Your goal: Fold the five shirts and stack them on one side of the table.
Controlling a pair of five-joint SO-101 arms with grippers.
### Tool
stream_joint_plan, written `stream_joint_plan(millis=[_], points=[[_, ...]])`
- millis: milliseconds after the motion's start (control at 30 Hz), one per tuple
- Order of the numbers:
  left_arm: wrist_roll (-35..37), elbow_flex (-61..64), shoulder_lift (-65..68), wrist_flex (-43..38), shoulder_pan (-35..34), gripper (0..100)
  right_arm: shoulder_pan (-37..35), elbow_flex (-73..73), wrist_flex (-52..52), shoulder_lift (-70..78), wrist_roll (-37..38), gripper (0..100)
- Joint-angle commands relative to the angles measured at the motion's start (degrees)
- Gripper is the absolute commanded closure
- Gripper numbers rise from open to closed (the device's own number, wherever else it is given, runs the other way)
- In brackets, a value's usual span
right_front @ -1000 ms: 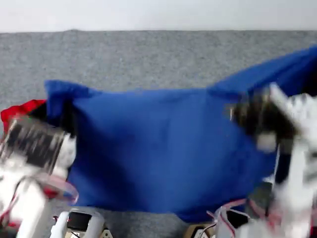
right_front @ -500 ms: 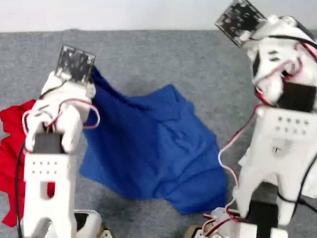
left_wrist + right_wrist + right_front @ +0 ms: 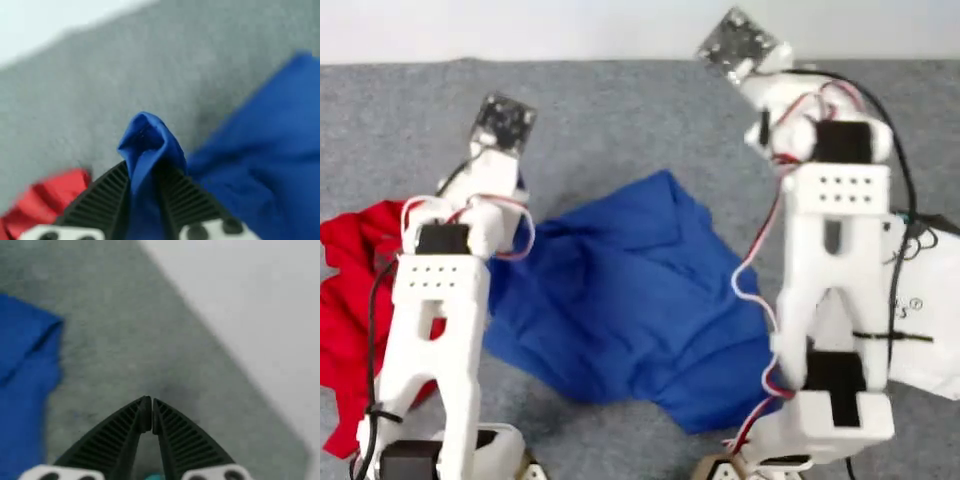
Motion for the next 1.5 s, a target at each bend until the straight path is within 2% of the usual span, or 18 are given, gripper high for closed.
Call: stream_joint_plan(millis=[0,167,367,433,567,633,833,1300,1367,1467], points=[[-0.53,-2.59,-0.18,8.53,0.7,100,-4.26,-0.62,8.22,2.33,-8.18,98.8],[-0.53,-2.59,-0.18,15.38,0.26,100,-9.89,-0.88,11.47,10.33,-17.93,98.8],[-0.79,-2.59,-0.18,17.14,0.26,100,-14.81,-0.97,11.21,18.77,-22.95,98.0],[-0.79,-2.59,-0.18,17.14,0.26,100,-15.69,-1.05,11.21,20.18,-24.26,93.4],[-0.79,-2.59,-0.18,17.14,0.26,100,-16.13,-2.99,11.3,22.37,-30.51,77.7],[-0.79,-2.51,-0.18,17.05,0.26,100,-16.57,-4.84,11.3,23.96,-31.91,75.3],[-0.7,0.48,-0.18,15.03,0.26,100,-18.42,-10.11,11.82,29.76,-31.38,79.5],[-0.79,2.51,-0.18,14.33,0.18,100,-19.12,-16.26,11.74,40.66,-31.38,79.9],[-0.79,2.59,-0.18,14.33,0.18,100,-19.47,-16.26,11.47,40.75,-31.38,82.7],[-0.7,2.68,-0.18,14.33,0.18,100,-19.65,-16.26,11.38,40.75,-31.3,92.2]])
